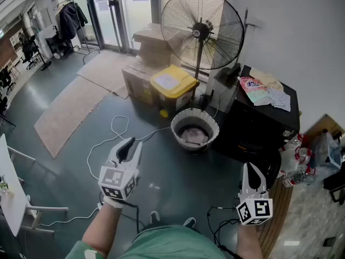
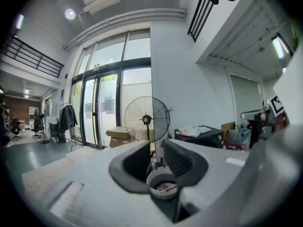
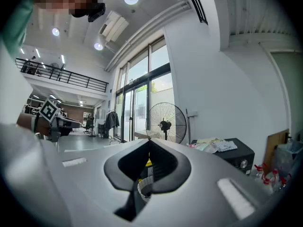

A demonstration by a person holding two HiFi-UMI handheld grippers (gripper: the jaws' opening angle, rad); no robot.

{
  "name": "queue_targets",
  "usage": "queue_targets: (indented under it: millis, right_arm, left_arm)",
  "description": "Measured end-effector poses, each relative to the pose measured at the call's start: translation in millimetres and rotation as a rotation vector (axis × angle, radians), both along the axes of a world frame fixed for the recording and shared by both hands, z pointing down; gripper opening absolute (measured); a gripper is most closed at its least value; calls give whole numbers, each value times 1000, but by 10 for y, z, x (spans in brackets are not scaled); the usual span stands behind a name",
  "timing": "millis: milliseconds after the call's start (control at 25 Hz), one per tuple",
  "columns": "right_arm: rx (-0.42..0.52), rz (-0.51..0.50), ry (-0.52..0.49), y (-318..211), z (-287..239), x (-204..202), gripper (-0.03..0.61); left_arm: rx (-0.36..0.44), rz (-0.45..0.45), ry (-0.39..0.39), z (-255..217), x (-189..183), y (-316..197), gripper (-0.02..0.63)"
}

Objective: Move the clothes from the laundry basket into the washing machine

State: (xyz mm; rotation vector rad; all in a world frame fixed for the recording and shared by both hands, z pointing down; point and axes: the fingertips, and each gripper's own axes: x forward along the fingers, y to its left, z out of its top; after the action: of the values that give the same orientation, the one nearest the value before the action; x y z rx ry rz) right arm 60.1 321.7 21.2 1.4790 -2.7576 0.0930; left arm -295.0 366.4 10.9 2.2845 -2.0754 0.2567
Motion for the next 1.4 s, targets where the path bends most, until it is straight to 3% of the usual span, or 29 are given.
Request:
queue_targets:
  millis: [560,720,840,1120,1400]
  right_arm:
    - [-4,-28,-39,-112,79,518,9]
    - [-17,-39,-32,-155,135,660,157]
    - [-24,-54,-16,-199,196,701,196]
    - [-47,-78,-8,-377,320,598,198]
    - [-70,-50,9,-806,400,271,198]
  left_arm:
    - [18,-43,-22,-86,518,-53,86]
    - [24,-60,-21,-90,697,-18,86]
    - [24,-72,-18,-60,774,0,86]
    - [-9,-95,-3,126,655,-113,92]
    - [-22,-67,22,323,269,-665,122]
